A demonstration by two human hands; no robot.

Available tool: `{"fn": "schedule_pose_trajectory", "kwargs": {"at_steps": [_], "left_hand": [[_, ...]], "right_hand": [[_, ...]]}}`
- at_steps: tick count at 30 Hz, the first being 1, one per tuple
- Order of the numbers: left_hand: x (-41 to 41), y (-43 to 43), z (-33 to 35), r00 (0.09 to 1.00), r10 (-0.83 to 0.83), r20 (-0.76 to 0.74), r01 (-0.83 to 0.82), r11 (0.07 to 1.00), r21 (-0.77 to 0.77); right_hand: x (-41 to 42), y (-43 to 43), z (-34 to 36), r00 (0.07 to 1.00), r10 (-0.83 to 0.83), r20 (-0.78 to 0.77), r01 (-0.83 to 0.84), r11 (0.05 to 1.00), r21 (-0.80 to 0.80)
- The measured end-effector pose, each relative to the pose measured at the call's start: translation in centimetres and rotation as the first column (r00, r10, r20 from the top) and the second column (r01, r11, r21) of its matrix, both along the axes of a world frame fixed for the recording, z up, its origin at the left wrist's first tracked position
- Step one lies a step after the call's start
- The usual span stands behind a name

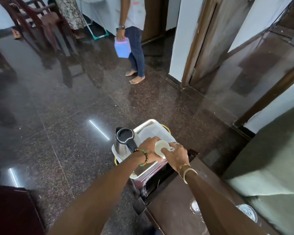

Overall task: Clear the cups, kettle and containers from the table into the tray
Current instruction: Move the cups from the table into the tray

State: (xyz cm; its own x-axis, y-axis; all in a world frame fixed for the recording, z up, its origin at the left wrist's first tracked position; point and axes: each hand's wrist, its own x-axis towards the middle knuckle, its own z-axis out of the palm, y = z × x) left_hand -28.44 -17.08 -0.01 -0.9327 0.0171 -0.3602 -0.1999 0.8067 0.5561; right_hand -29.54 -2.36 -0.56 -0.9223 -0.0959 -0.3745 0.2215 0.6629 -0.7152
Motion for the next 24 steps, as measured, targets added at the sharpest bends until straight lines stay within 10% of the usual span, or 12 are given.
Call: {"fn": "schedule_pose_trajectory", "kwargs": {"at_steps": [24], "left_hand": [[-23.8, -11.9, -12.7, 0.951, -0.3, 0.071, 0.305, 0.949, -0.079]], "right_hand": [[-19.2, -12.7, -12.5, 0.974, -0.194, 0.119, 0.189, 0.981, 0.053]]}}
